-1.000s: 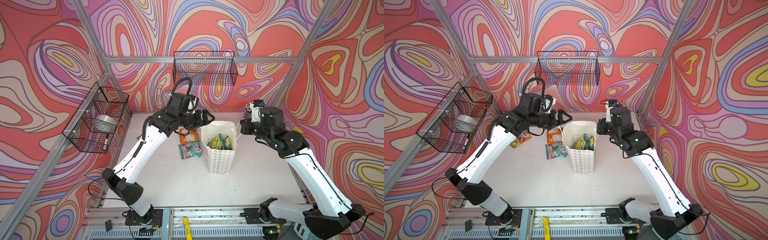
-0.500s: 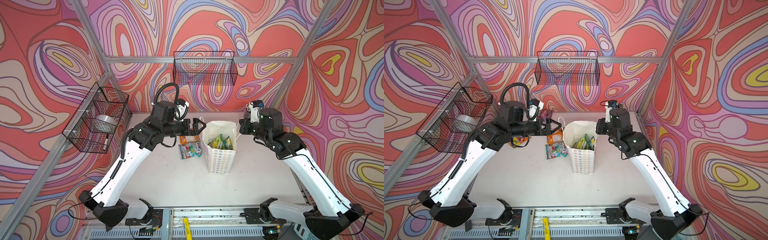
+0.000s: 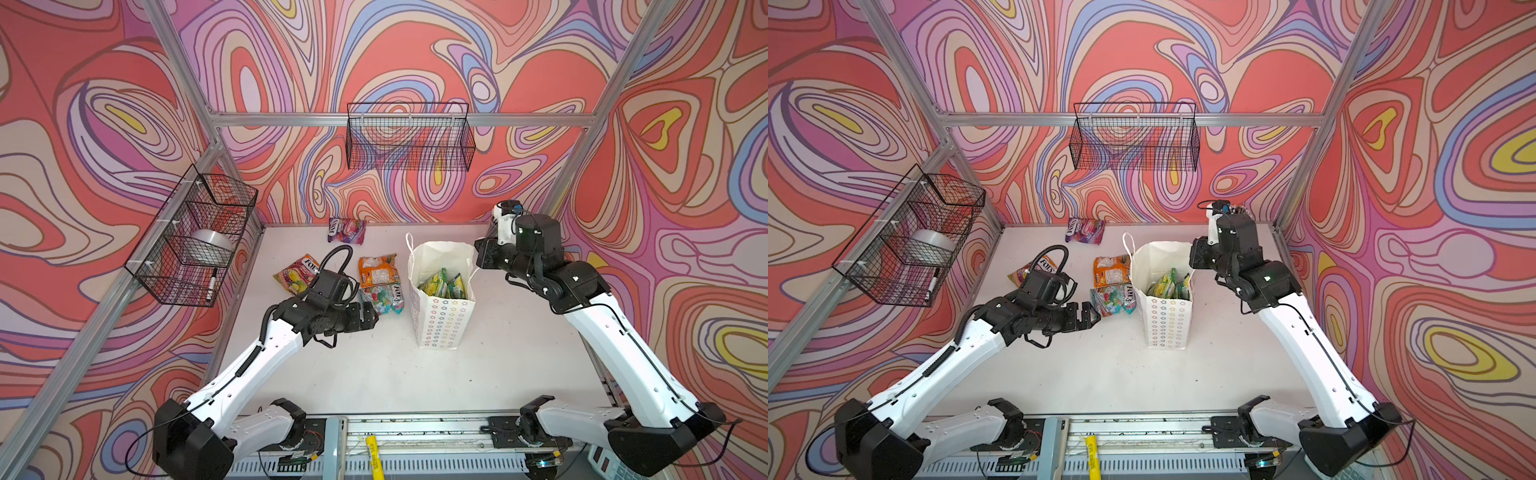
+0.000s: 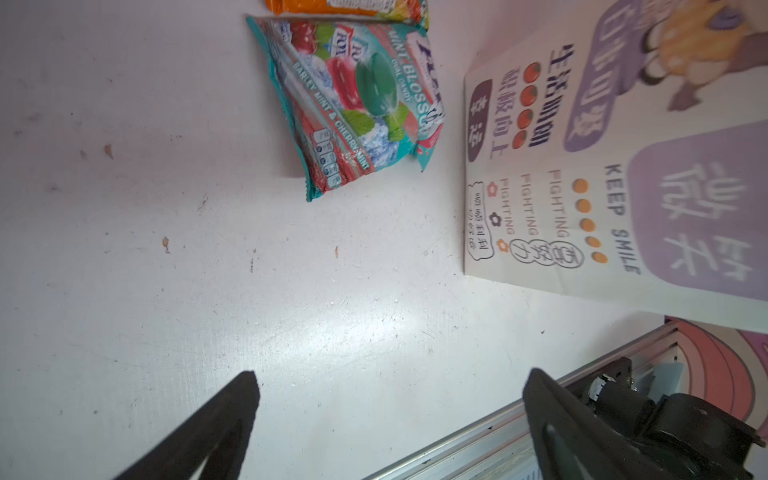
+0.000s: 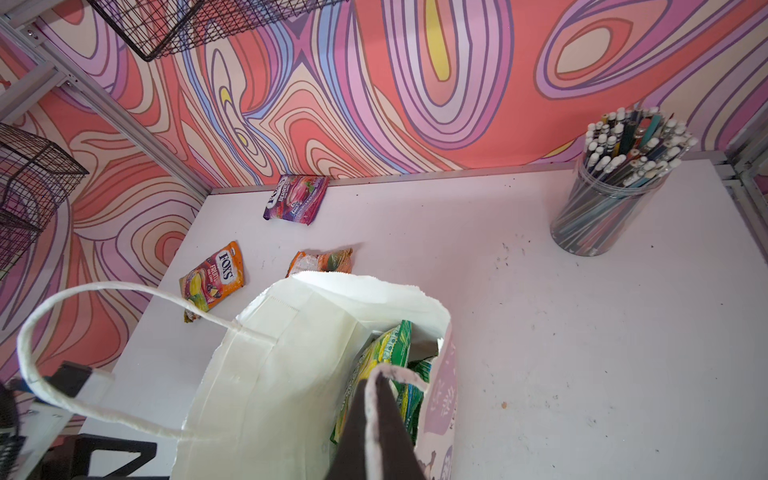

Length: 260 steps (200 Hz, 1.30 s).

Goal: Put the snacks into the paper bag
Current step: 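Move the left gripper down toward the teal Mint Blossom packet, then grasp the teal Mint Blossom packet with the left gripper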

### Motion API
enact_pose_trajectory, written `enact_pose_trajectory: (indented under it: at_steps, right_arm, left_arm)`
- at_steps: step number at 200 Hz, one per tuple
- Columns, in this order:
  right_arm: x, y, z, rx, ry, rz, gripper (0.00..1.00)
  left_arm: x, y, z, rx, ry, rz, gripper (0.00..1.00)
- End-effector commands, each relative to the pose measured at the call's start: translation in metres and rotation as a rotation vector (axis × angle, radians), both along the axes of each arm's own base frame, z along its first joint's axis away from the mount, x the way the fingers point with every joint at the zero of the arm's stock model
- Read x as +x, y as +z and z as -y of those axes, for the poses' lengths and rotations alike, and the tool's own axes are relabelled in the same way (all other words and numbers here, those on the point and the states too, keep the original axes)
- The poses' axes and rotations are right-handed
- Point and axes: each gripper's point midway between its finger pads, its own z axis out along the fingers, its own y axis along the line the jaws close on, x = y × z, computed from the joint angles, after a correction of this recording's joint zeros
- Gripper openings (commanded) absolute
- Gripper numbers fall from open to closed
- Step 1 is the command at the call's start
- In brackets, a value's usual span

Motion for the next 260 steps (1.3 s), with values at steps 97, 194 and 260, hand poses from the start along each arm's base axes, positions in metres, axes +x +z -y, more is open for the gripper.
enact_pose_trajectory:
  at_steps: [97, 194, 260]
  right_arm:
    - [0.017, 0.023, -0.026, 0.029, 0.115, 0.035, 0.0]
    - [0.011, 0.008, -0.021, 0.015, 0.119, 0.012, 0.0]
    - [0.008, 0.009, -0.021, 0.016, 0.122, 0.023, 0.0]
  left_arm:
    - [0.097, -0.095, 0.025, -0.106, 0.121, -0.11, 0.96]
    - [0.122, -0.123, 0.042, -0.197, 0.156, -0.12, 0.71]
    - [0.129, -0.111, 0.051, -0.283, 0.191, -0.102, 0.29]
